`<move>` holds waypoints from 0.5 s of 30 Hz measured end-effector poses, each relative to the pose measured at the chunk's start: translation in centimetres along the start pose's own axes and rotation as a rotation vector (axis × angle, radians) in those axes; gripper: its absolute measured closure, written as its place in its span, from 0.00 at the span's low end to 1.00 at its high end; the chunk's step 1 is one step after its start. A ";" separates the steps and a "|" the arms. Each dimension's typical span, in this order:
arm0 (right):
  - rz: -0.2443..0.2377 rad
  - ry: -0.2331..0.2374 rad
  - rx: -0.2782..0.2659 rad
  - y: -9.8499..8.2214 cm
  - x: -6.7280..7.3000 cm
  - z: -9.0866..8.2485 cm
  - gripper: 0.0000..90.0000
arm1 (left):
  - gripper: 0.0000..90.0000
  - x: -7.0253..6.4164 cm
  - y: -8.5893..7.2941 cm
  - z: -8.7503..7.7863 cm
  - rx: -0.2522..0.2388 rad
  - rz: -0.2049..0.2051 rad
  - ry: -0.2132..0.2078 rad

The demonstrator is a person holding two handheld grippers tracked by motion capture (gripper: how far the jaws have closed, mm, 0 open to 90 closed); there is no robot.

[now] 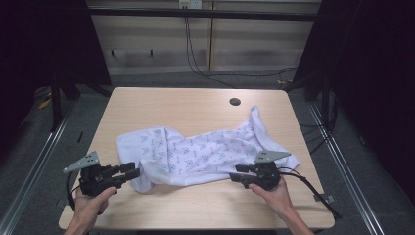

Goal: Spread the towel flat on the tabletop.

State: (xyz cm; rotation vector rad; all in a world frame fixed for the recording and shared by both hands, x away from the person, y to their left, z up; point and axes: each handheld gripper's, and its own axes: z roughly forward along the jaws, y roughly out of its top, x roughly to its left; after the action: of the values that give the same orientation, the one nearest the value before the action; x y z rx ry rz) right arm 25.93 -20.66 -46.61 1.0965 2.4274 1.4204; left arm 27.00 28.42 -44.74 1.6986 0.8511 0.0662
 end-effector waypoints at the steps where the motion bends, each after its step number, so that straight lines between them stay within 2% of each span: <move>1: -0.004 0.009 0.012 -0.1 0.2 0.4 0.60 | 0.63 0.4 0.0 0.1 -0.001 -0.015 0.016; 3: 0.003 0.035 0.021 -0.2 0.7 1.4 0.59 | 0.62 1.2 0.1 0.6 0.037 -0.005 0.048; 5: -0.005 0.039 0.026 -0.1 1.2 2.0 0.59 | 0.58 2.4 0.0 1.6 0.069 -0.029 0.070; 7: -0.019 0.068 0.012 0.2 2.2 2.4 0.59 | 0.54 3.5 -0.4 3.2 0.131 -0.041 0.088; 8: -0.034 0.070 0.018 0.3 2.7 2.5 0.58 | 0.54 3.7 -0.5 3.7 0.154 -0.044 0.082; 9: -0.044 0.074 0.026 0.3 3.0 2.7 0.58 | 0.56 3.8 -0.8 4.4 0.196 -0.048 0.059; 10: -0.034 0.095 0.017 0.3 3.3 2.9 0.58 | 0.60 3.7 -1.2 5.1 0.244 -0.032 0.057; 11: -0.024 0.115 0.016 0.2 3.5 3.1 0.57 | 0.64 3.3 -1.8 6.0 0.316 -0.018 0.048; 12: -0.054 0.098 0.038 0.1 3.9 3.3 0.56 | 0.71 3.1 -2.1 6.5 0.353 -0.010 0.035; 13: -0.074 0.085 0.045 0.1 4.2 3.2 0.56 | 0.76 2.7 -2.5 7.0 0.386 0.010 0.023; 15: -0.070 0.090 0.035 -0.1 4.3 2.9 0.56 | 0.85 1.9 -2.6 7.5 0.404 0.028 -0.013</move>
State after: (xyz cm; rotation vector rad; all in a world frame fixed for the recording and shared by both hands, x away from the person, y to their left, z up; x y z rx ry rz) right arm 24.01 -15.86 -47.19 0.9635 2.5351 1.4412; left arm 30.57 23.44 -50.10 2.0858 0.8719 -0.1050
